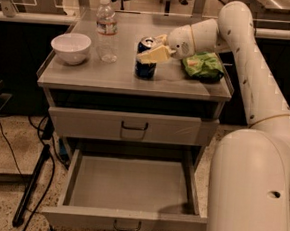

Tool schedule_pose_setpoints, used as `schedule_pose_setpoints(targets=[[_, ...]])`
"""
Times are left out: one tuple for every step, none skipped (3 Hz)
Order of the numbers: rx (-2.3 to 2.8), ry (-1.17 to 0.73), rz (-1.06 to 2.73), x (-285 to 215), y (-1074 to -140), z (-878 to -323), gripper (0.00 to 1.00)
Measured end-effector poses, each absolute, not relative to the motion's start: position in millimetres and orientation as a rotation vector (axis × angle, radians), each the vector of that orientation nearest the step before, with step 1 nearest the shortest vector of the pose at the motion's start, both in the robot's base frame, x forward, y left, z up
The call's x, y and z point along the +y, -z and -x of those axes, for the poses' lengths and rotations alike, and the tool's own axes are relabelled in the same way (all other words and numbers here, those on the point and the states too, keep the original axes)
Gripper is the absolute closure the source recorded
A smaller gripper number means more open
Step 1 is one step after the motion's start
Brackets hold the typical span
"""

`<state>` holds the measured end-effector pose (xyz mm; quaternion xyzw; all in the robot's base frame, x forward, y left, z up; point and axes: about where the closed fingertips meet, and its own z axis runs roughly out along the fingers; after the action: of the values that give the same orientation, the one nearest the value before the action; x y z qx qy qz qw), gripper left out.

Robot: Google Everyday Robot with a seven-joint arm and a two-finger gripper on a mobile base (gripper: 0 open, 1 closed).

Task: Pick pepsi can from middle drawer and place on counter

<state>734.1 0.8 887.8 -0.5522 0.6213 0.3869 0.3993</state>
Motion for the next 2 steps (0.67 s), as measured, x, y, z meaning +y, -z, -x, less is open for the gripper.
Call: schedule_pose_setpoints(targets=[[1.581, -0.999, 1.393, -0.5, -885.4, -735.0, 1.00], [1.581, -0.999, 1.393, -0.4, -885.9, -735.0, 0.85]])
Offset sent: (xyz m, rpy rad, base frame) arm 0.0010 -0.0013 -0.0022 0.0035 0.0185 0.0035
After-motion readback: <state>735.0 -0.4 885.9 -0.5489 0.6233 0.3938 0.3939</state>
